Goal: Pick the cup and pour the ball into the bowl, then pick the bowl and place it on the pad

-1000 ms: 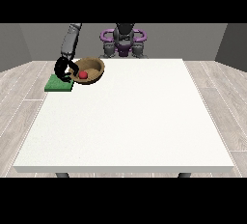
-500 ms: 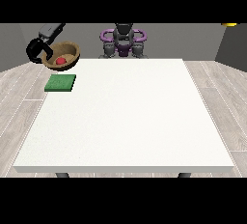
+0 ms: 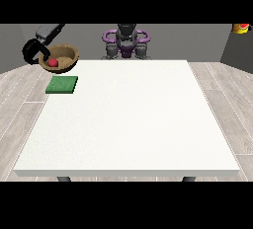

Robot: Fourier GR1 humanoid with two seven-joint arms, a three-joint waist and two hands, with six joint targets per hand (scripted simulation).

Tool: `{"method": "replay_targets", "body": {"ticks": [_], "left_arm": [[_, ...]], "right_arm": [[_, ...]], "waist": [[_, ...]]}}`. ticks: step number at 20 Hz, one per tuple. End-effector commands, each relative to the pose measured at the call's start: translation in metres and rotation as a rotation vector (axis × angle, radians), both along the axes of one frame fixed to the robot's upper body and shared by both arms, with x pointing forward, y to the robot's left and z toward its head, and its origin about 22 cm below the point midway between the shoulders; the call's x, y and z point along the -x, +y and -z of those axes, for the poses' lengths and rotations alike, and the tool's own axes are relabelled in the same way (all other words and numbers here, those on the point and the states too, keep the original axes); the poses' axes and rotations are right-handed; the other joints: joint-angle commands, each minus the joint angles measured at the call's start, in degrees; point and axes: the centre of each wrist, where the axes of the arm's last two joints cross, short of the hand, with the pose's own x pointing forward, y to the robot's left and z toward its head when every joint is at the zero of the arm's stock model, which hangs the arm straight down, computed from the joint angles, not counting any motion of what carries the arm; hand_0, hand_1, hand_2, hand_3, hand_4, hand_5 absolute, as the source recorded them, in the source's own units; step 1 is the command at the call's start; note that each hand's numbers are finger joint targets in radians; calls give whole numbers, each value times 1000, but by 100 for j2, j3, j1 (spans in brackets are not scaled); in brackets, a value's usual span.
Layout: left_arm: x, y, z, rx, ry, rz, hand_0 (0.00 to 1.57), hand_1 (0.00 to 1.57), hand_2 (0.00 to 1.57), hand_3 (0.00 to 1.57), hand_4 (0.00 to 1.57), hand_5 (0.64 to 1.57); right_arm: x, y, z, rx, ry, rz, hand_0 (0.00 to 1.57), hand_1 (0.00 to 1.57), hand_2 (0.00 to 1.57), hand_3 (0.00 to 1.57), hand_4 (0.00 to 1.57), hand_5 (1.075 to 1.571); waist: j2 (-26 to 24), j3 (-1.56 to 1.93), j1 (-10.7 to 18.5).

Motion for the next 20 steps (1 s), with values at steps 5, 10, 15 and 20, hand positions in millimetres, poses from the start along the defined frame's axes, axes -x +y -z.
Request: {"method": "replay_targets", "body": {"ticks": [5, 10, 15, 20], "left_arm": [[-1, -4, -7, -4, -26, 21, 0, 0, 0, 0, 1206, 1555], [2, 8, -7, -12, -9, -10, 0, 0, 0, 0, 1203, 1557], [0, -2, -21, -13, -55, -4, 0, 0, 0, 0, 1190, 1562], [9, 11, -23, -12, -86, 30, 0, 0, 0, 0, 1195, 1560]], "right_arm": [[-3, -3, 17, -113, -22, 47, 1571, 1571, 1571, 450, 1052, 1569], [-19, 27, 24, -149, -16, 4, 1571, 1571, 1571, 552, 1023, 1571], [-1, -7, 29, -194, -50, 143, 1571, 1571, 1571, 1011, 527, 1568], [-1, -23, 3, -118, -117, 231, 1555, 1555, 1512, 932, 0, 1554]], "waist": [[199, 5, 194], [128, 2, 32], [406, 7, 117], [480, 3, 257]]}}
